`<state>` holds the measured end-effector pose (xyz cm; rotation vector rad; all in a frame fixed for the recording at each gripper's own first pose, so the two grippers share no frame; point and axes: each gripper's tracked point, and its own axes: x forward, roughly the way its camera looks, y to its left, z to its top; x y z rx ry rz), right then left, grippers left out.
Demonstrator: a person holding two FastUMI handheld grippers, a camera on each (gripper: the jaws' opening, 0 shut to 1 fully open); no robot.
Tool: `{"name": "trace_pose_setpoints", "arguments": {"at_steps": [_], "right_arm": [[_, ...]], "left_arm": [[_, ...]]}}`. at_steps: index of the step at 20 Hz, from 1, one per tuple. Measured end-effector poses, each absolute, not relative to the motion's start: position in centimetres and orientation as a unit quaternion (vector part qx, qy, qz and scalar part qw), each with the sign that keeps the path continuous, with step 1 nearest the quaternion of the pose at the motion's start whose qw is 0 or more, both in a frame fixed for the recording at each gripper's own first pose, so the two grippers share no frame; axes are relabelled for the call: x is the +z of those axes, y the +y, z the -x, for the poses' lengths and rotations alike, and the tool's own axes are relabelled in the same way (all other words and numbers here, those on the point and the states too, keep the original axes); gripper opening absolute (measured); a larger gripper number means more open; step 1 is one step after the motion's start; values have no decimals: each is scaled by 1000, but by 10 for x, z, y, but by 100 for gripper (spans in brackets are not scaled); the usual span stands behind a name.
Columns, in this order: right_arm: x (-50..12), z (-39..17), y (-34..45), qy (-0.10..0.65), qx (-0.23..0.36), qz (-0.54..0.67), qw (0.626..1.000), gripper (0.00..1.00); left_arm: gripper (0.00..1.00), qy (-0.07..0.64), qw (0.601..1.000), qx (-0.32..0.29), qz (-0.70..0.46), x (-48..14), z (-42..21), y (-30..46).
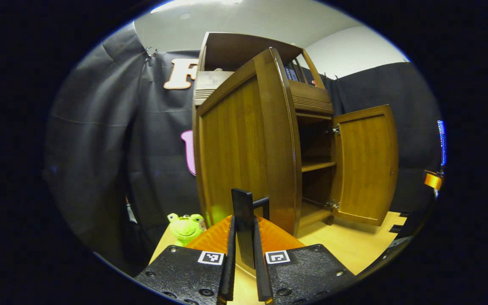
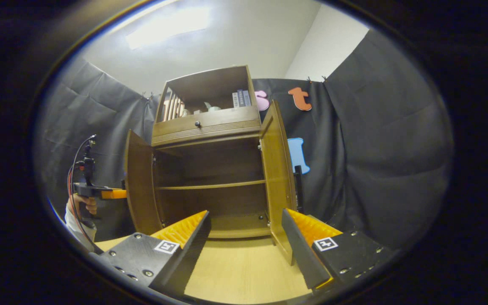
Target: Open the right door of the double-door shoe cabinet with the right hand, and open the left door with the left hand.
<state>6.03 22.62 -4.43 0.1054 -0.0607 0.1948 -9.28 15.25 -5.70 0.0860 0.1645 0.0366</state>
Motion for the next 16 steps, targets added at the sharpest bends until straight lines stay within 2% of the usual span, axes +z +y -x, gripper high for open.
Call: {"name": "trace_pose_setpoints", "arguments": {"at_steps": [7, 16], "right_arm": [[-43, -62, 246, -27, 118, -56, 991, 99], [-33, -69, 277, -19, 138, -52, 989, 99]], "left_arm": [[6, 89, 989, 91, -73, -53, 112, 223], [1, 96, 995, 27, 9, -54, 118, 253]]}}
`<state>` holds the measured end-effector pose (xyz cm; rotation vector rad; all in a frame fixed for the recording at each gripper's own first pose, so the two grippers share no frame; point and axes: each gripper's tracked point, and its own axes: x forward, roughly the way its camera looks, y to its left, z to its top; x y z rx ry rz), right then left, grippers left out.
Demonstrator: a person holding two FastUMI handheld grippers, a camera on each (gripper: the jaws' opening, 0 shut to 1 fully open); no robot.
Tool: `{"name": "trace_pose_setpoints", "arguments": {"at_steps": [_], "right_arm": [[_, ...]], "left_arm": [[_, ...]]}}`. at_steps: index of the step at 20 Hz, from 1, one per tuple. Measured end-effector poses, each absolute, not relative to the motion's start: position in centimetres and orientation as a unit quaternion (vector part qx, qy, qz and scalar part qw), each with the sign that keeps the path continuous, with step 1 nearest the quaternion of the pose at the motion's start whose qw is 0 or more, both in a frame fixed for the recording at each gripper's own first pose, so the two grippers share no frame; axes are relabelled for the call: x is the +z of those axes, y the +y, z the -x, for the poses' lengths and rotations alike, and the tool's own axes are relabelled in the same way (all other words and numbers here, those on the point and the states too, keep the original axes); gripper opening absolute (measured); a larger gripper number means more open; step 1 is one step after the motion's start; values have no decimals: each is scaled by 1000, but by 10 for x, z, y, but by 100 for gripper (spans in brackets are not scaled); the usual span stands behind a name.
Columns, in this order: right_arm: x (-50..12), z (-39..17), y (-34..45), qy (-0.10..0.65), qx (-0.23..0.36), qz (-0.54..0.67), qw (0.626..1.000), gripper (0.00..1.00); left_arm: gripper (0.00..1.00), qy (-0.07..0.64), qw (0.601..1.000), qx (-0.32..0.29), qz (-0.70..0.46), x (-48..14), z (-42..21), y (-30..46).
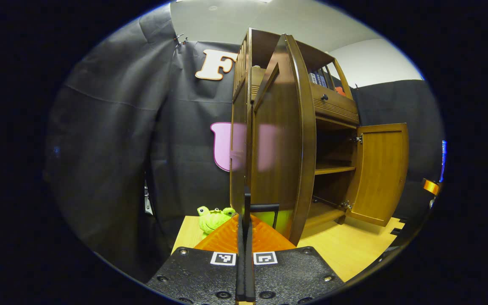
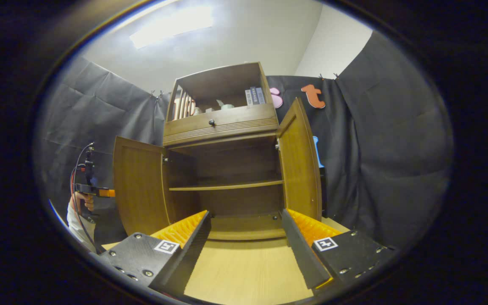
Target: Open the right door of the double-door shoe cabinet with the right hand, and open the left door with the left hand.
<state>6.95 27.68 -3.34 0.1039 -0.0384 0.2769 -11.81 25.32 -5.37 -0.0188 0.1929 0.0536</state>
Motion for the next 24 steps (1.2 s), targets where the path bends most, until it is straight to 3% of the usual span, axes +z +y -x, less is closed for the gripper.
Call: {"name": "trace_pose_setpoints", "arguments": {"at_steps": [5, 6, 7, 8, 9, 10, 12, 16, 19, 24], "right_arm": [[-33, -71, 293, -15, 149, -37, 988, 95], [-33, -72, 295, -14, 152, -35, 988, 99], [-33, -75, 297, -12, 154, -32, 987, 96], [-32, -77, 296, -11, 151, -30, 988, 99], [-32, -79, 295, -12, 143, -29, 989, 99], [-31, -81, 293, -13, 134, -34, 990, 100], [-34, -83, 297, -10, 138, -41, 990, 96], [-41, -90, 300, 1, 132, -26, 991, 99], [-42, -92, 305, 6, 133, -26, 991, 99], [-29, -91, 300, 2, 121, -25, 992, 99]], "left_arm": [[2, 82, 995, 52, -9, -52, 115, 240], [4, 81, 995, 53, -16, -52, 117, 236], [10, 80, 995, 56, -23, -52, 119, 232], [0, 83, 994, 70, -32, -53, 119, 233], [15, 86, 992, 87, -37, -53, 121, 239], [8, 88, 990, 106, -37, -54, 128, 245], [30, 84, 988, 127, -29, -48, 142, 248], [70, 73, 984, 159, -37, -31, 164, 243], [92, 64, 980, 180, -55, -19, 176, 235], [95, 46, 983, 163, -67, 5, 177, 200]]}}
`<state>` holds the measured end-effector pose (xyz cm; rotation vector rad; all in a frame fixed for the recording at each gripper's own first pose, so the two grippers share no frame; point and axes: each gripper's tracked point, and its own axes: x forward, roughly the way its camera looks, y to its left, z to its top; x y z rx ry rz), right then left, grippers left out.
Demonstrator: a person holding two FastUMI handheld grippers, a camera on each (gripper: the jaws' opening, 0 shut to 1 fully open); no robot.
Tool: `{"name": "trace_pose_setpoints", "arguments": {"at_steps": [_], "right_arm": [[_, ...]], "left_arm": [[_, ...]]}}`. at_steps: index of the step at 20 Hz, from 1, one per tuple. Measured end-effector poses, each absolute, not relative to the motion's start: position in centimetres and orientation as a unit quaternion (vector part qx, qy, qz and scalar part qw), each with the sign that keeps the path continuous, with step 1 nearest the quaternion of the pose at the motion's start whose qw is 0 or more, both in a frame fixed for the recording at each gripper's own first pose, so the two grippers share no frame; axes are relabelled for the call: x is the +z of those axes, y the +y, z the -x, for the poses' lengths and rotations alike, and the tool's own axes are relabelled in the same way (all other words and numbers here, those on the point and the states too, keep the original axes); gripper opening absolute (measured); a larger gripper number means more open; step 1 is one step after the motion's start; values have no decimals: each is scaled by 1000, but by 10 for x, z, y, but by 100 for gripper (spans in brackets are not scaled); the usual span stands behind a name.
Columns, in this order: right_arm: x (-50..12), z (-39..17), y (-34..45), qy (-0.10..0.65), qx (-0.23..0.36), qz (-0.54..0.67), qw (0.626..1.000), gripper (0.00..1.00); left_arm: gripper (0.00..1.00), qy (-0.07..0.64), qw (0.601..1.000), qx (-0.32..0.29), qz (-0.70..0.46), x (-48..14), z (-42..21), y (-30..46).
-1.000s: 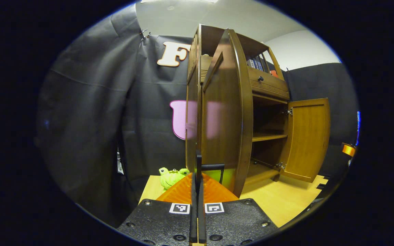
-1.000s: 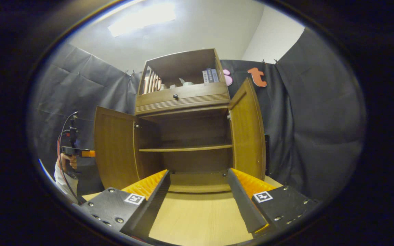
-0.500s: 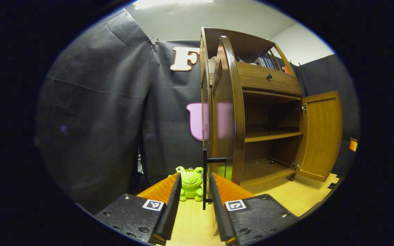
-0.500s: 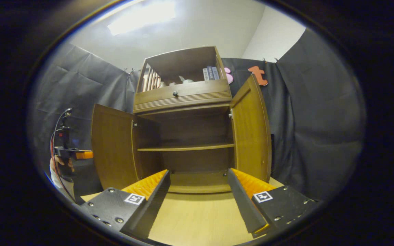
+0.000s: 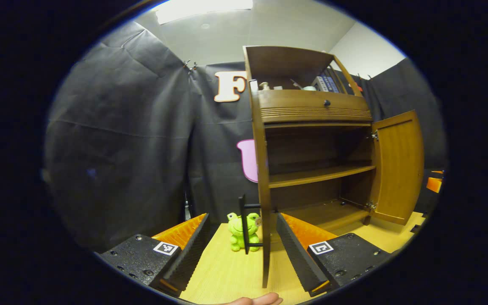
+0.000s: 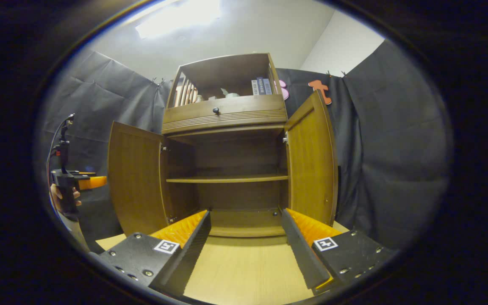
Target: Open the right door of the double-door shoe cabinet with the right hand, and open the left door with the left hand.
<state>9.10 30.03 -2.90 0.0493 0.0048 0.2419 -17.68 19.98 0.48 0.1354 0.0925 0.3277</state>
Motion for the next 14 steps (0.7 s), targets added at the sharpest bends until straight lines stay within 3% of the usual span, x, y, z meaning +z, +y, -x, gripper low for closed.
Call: {"name": "trace_pose_setpoints", "arguments": {"at_steps": [6, 13, 14], "right_arm": [[-7, -87, 290, -20, 117, -18, 993, 99], [-4, -107, 289, -12, 104, -19, 994, 96], [-4, -110, 291, -9, 103, -18, 994, 99]], "left_arm": [[96, 1, 990, 133, -54, 34, 155, 148], [96, -3, 995, 92, -50, 21, 108, 80], [96, -3, 995, 86, -47, 17, 101, 72]]}}
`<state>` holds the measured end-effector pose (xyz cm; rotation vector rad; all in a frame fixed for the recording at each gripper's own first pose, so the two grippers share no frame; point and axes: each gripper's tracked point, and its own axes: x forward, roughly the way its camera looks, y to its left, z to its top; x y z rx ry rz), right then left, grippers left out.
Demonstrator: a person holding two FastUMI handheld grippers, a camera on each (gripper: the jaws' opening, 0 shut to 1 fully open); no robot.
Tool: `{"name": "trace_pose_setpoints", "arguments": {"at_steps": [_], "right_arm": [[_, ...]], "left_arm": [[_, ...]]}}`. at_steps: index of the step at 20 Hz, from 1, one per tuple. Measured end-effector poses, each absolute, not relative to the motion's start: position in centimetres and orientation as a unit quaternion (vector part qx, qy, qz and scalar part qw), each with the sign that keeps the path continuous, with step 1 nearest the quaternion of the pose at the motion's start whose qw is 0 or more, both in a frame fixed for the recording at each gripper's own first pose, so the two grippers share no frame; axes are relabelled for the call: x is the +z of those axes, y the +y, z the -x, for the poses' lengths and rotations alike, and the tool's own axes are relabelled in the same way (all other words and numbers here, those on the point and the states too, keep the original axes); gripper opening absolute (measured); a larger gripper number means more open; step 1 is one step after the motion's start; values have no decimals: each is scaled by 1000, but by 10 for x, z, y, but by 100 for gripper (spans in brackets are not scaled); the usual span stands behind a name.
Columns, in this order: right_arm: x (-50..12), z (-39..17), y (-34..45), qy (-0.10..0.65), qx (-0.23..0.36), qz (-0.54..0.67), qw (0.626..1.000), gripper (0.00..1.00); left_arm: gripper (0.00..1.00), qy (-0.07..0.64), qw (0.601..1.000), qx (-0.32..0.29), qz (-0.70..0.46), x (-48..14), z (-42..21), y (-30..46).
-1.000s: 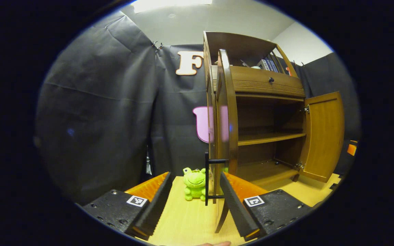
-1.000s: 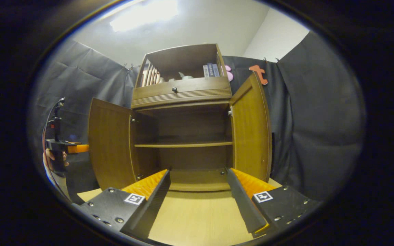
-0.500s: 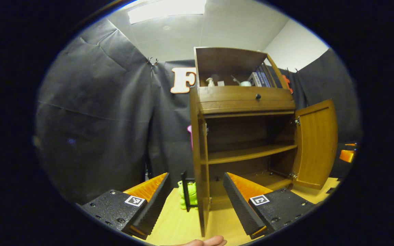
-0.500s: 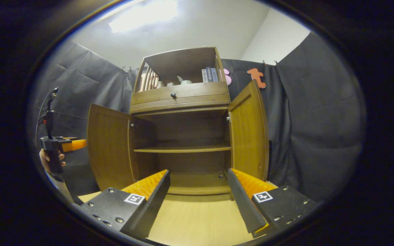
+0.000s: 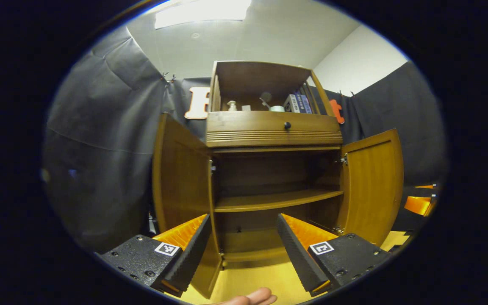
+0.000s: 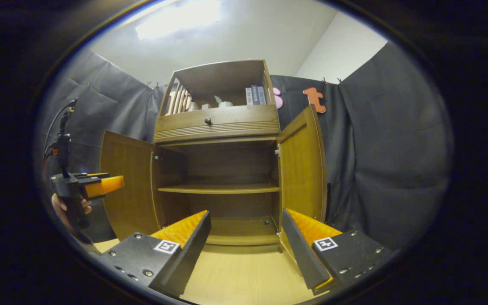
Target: Open the right door of the double-door shoe cabinet with the right hand, and open the left door with the left hand.
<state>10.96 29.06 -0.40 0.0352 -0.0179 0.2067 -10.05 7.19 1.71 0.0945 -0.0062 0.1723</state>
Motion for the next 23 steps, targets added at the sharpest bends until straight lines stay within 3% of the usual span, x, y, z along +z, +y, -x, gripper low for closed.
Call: {"name": "trace_pose_setpoints", "arguments": {"at_steps": [1, 9, 10, 12, 14, 15, 23], "right_arm": [[-3, -113, 293, -7, 102, -15, 995, 96], [3, -134, 296, 6, 88, 10, 996, 100], [3, -136, 296, 7, 86, 10, 996, 96], [0, -142, 289, 12, 74, 3, 997, 100], [-7, -149, 276, 23, 44, 1, 999, 95], [-9, -152, 273, 26, 33, 4, 999, 99], [-19, -159, 282, 8, 21, -11, 1000, 99]], "left_arm": [[96, -2, 996, 79, -44, 13, 93, 61], [96, 23, 999, 26, -31, -17, 44, -16], [96, 30, 999, 23, -29, -23, 39, -21], [96, 37, 999, 22, -30, -31, 29, -26], [96, 38, 999, 21, -31, -34, 18, -31], [96, 41, 998, 21, -31, -37, 14, -32], [96, 88, 996, 24, -21, -73, -8, -34]]}}
